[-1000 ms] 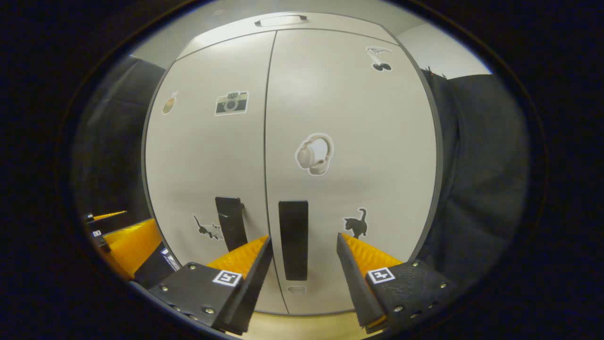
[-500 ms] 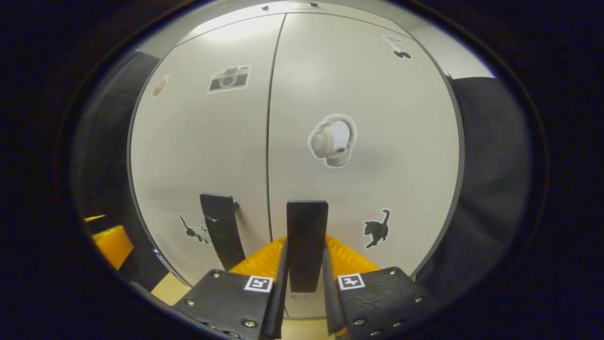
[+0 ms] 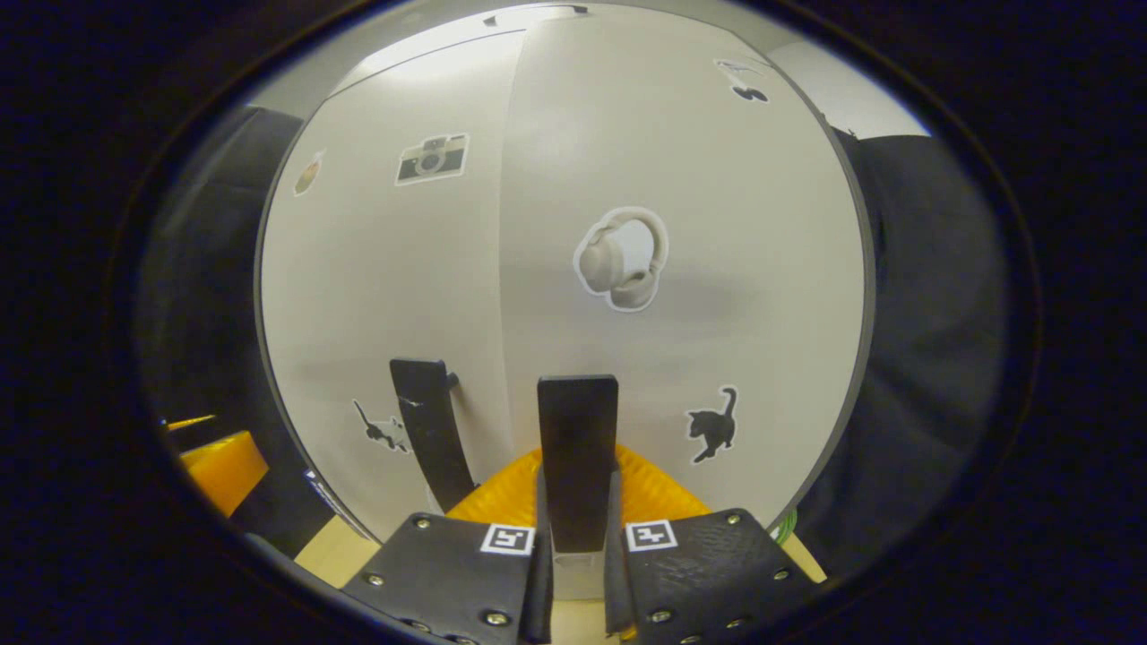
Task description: Open the right door of the double-door shoe cabinet with the right hand, and open the left door with the left hand.
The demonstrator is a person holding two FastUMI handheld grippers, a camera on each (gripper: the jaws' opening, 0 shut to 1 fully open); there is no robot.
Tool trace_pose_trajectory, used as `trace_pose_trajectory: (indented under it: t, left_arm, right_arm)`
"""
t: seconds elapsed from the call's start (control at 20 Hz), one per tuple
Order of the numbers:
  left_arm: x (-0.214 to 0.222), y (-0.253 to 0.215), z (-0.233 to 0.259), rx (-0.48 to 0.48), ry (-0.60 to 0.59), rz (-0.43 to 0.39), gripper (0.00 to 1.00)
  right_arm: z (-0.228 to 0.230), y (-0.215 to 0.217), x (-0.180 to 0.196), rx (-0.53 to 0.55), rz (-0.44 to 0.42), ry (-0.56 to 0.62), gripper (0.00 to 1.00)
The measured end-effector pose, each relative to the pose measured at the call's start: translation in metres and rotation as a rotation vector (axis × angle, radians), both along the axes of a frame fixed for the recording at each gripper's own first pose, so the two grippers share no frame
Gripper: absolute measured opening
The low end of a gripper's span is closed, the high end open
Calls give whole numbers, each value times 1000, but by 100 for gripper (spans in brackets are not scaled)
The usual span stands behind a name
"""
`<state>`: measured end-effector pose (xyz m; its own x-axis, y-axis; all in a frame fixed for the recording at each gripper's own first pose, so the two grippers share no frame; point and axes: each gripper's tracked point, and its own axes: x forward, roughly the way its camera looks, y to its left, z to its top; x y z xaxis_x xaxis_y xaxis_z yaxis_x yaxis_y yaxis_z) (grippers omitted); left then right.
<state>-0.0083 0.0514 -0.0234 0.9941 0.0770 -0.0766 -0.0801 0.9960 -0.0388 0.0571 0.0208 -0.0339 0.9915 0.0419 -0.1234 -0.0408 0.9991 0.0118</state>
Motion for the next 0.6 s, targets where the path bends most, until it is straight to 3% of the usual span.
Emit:
trace_pose_trajectory:
  t: [0.6]
  left_arm:
    - [-7, -31, 2, 6, -5, -82, 99]
  right_arm:
    - [3, -15, -22, 26, 183, 20, 23]
